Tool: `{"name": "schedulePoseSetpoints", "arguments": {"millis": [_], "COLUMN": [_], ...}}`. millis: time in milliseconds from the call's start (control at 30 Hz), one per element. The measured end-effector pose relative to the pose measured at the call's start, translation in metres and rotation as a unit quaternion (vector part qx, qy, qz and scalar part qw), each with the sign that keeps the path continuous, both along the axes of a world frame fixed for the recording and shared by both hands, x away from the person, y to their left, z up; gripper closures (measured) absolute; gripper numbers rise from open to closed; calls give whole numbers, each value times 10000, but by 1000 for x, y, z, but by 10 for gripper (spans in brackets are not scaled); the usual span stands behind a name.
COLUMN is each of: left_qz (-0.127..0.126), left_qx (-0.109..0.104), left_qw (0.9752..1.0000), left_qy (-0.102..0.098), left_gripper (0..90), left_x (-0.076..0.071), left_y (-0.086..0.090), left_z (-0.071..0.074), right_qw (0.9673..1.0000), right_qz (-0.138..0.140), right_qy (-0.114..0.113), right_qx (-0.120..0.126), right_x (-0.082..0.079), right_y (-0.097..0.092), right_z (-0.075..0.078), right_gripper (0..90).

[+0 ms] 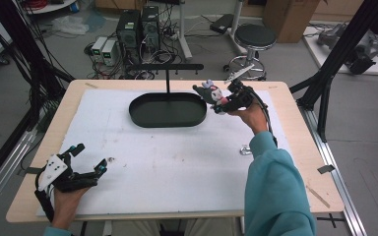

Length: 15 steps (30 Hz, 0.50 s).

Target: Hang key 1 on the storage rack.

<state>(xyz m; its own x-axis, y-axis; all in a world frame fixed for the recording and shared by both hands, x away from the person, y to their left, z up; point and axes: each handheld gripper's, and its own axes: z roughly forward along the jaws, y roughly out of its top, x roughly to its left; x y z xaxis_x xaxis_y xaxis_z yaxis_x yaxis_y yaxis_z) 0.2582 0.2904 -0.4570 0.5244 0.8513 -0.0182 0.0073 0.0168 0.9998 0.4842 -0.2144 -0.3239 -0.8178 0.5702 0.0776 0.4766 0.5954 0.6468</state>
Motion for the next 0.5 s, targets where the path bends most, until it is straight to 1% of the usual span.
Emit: {"name": "schedulePoseSetpoints", "arguments": {"millis": [33, 67, 167, 200, 233, 267, 300, 333, 500], "left_qz": [4, 4, 4, 6, 5, 5, 6, 5, 5], "left_qx": [-2, -2, -1, 1, 0, 1, 1, 0, -15], "left_qw": [10000, 10000, 10000, 10000, 10000, 10000, 10000, 10000, 10000], "left_qy": [3, 3, 2, 6, 6, 6, 5, 4, 13], "left_gripper": [17, 17, 17, 17, 17, 17, 17, 17, 17], "left_x": [0, 0, 0, 0, 0, 0, 0, 0, 0], "left_y": [0, 0, 0, 0, 0, 0, 0, 0, 0], "left_z": [0, 0, 0, 0, 0, 0, 0, 0, 0], "right_qw": [10000, 10000, 10000, 9999, 9998, 9998, 9997, 9996, 9995], "right_qz": [17, -7, 0, -10, -40, -40, -31, -41, -58], "right_qy": [-47, -49, -77, -119, -141, -141, -188, -201, -226], "right_qx": [0, 40, 48, 55, 142, 142, 134, 181, 194], "right_x": [0, 0, 1, 2, 3, 3, 4, 4, 8], "right_y": [1, 1, 3, 3, 4, 4, 4, 5, 7], "right_z": [2, 4, 8, 9, 12, 12, 13, 14, 18], "right_gripper": [529, 529, 529, 528, 528, 528, 529, 528, 529]}}
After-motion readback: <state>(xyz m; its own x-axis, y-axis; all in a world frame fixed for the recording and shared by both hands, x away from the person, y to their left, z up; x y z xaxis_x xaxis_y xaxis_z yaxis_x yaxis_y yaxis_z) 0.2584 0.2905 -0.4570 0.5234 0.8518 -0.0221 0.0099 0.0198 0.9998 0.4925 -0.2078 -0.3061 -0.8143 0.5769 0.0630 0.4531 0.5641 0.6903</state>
